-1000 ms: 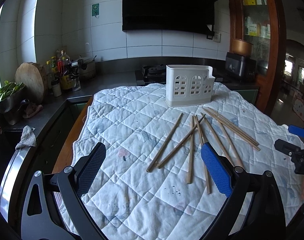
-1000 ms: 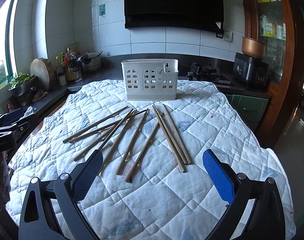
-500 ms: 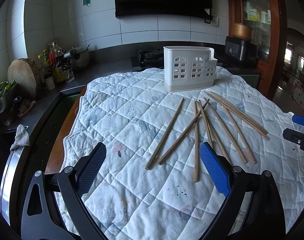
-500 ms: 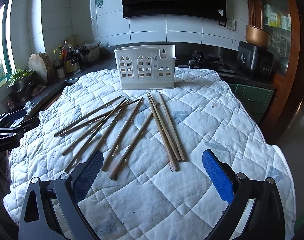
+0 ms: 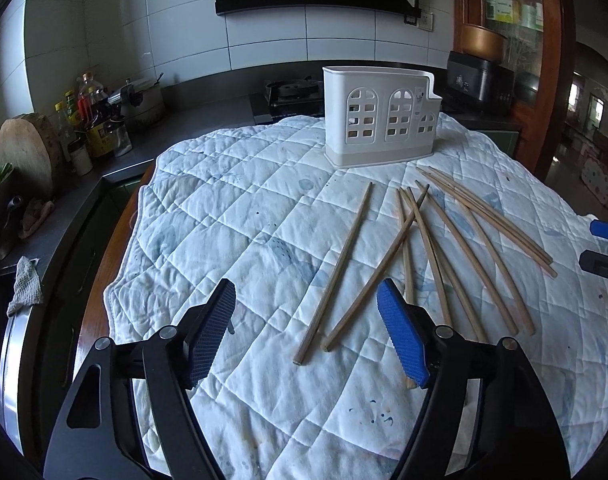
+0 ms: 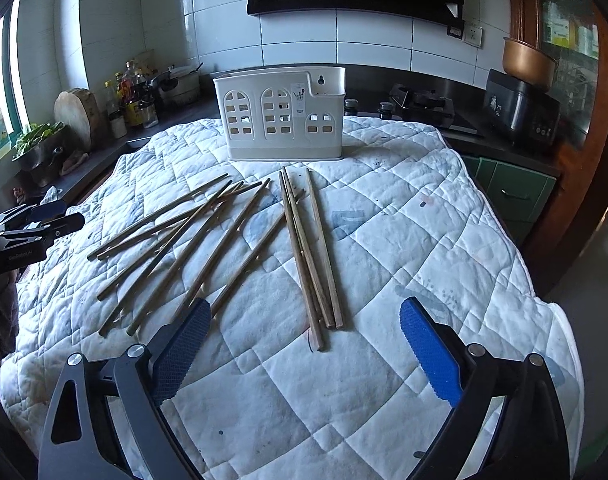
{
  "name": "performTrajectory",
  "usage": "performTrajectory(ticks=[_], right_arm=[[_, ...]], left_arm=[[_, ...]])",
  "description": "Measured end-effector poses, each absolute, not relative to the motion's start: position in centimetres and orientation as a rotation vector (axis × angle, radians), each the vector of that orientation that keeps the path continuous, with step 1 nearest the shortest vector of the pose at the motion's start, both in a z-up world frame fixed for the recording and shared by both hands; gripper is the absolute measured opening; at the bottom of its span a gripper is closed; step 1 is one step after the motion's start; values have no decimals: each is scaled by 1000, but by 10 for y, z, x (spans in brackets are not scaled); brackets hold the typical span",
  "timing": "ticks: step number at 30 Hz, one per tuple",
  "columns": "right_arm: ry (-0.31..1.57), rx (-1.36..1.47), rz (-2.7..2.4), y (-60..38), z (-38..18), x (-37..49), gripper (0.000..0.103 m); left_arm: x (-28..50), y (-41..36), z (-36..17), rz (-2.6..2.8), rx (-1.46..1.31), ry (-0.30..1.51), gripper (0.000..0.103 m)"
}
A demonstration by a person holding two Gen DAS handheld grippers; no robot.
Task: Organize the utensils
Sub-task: 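Lower both tools toward the loose wooden chopsticks on the cloth, then close the left tool on one wooden chopstick while the right tool grasps another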
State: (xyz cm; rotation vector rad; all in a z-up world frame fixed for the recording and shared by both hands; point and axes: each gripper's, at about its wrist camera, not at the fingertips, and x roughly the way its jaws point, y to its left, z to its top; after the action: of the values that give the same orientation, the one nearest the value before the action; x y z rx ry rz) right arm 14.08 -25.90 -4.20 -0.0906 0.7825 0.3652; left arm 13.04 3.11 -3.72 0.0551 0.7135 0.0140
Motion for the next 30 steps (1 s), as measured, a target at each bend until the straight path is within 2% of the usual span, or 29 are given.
performTrajectory(ticks=[7, 8, 10, 12, 16, 19, 22, 25, 28, 30], right_arm=[[808, -104, 365, -264, -45, 155, 84], [812, -104, 369, -265, -46, 157, 76], [828, -93, 379, -268, -47, 163, 69], [838, -90, 373, -270, -48, 167, 69], [854, -82, 380, -275, -49, 173, 66], [871, -70, 380, -278, -53, 179, 63], [892, -73, 385, -278, -57, 185, 51], [911, -84, 389, -276, -61, 189, 44], [926, -87, 392, -276, -67, 194, 31], [936, -89, 388, -276, -70, 197, 27]], left_arm=[[150, 43, -44, 18, 33, 741, 71], [153, 44, -45, 12, 33, 746, 69], [158, 46, -48, 2, 42, 760, 62], [163, 46, -52, -2, 56, 775, 59], [170, 48, -63, -56, 40, 824, 41], [173, 45, -69, -107, 34, 848, 33], [174, 38, -74, -139, 51, 860, 29], [177, 36, -79, -154, 63, 880, 23], [181, 37, -82, -164, 51, 893, 20], [183, 39, -83, -166, 40, 898, 19]])
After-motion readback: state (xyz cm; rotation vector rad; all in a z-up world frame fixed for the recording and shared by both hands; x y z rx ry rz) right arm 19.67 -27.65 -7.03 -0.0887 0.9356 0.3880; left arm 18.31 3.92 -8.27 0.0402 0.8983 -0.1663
